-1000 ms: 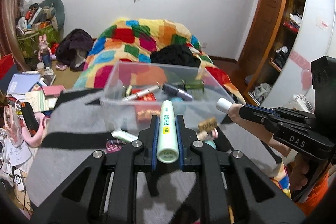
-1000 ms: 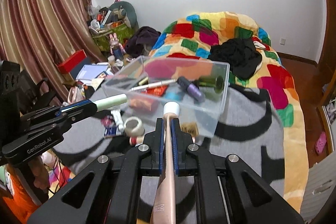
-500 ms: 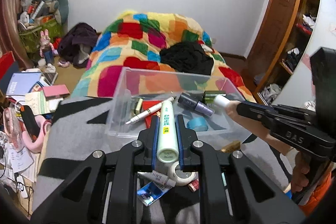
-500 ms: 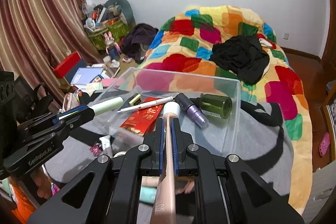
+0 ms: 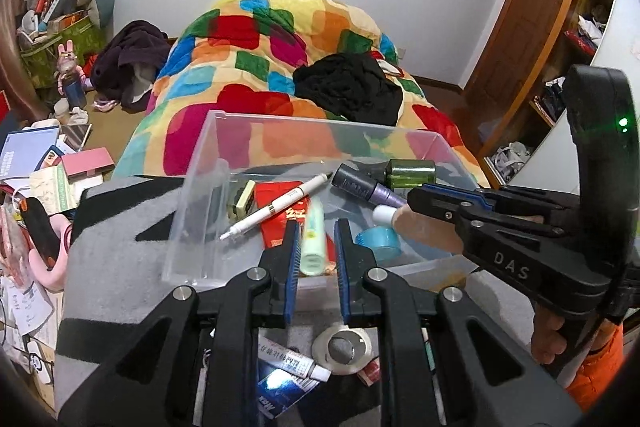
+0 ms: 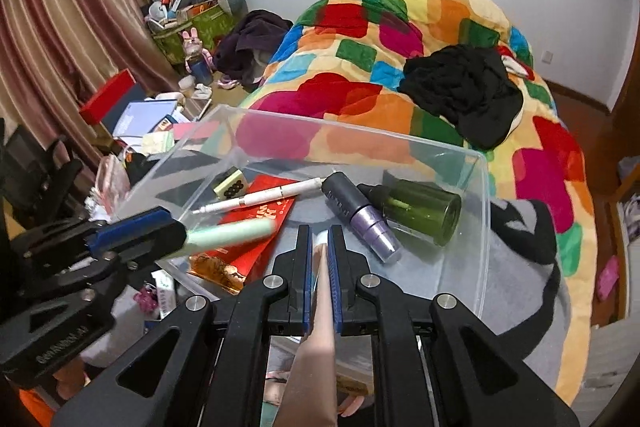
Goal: Organize objects
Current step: 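Carry the cream tube and beige item over the bin with both tools, then open the left tool to drop the cream tube into the bin while the right tool lowers the beige item, then grasp the blue Max card box with the left tool while the right tool grasps the mint-green bottle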
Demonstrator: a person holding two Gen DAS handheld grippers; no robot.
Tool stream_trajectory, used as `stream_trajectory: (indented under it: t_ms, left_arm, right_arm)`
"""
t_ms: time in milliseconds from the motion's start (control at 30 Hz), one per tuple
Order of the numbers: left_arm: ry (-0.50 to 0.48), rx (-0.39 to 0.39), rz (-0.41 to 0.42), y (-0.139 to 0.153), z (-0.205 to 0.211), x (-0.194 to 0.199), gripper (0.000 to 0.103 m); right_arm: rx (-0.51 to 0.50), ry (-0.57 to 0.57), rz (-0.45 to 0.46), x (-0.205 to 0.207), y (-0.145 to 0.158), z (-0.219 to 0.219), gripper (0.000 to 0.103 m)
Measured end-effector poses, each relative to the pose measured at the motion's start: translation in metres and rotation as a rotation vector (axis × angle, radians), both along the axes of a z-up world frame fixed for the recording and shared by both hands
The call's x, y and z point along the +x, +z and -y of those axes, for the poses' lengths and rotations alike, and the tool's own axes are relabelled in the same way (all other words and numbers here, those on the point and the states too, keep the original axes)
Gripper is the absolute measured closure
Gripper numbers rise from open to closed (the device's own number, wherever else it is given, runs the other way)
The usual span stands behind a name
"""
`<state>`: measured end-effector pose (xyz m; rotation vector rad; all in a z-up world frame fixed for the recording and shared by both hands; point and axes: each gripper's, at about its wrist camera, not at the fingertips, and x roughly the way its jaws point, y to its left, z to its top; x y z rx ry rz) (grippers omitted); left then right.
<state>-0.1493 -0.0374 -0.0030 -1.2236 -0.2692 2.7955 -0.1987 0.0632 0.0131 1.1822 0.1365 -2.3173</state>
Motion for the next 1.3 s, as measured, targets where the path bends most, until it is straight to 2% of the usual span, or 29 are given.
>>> stream_trajectory:
  t_ms: [133,300,333,600,733,1067,1200,1300]
  left_arm:
    - [0.008,-0.012,-0.022,0.008,0.005,0.009,0.087]
    - [0.024,-0.031,-0.063,0.017,0.008,0.026,0.064]
    - [0.026,-0.038,-0.071,0.018,0.008,0.030,0.062]
    - [0.019,-0.089,-0.073,0.012,0.006,0.060,0.049]
    - [0.012,-0.089,-0.035,-0.001,0.008,0.073,0.049]
    - [-0.020,-0.074,0.103,-0.048,0.003,0.096,0.049]
    - [-0.009,-0.040,0.134,-0.061,0.007,0.099,0.049]
    - [-0.006,-0.041,0.126,-0.064,0.008,0.099,0.048]
  right_arm:
    - [0.008,0.005,-0.004,0.006,0.003,-0.004,0.095]
    - [0.001,0.007,-0.032,0.022,0.013,-0.012,0.092]
    - [-0.002,0.006,-0.041,0.026,0.015,-0.015,0.091]
    - [-0.038,0.008,-0.099,0.063,0.031,-0.034,0.064]
    - [-0.042,0.011,-0.108,0.078,0.030,-0.037,0.055]
    - [-0.033,0.001,-0.035,0.098,0.002,-0.048,0.054]
    - [-0.031,-0.004,0.025,0.105,-0.017,-0.054,0.054]
    - [-0.022,-0.006,0.076,0.108,-0.034,-0.057,0.054]
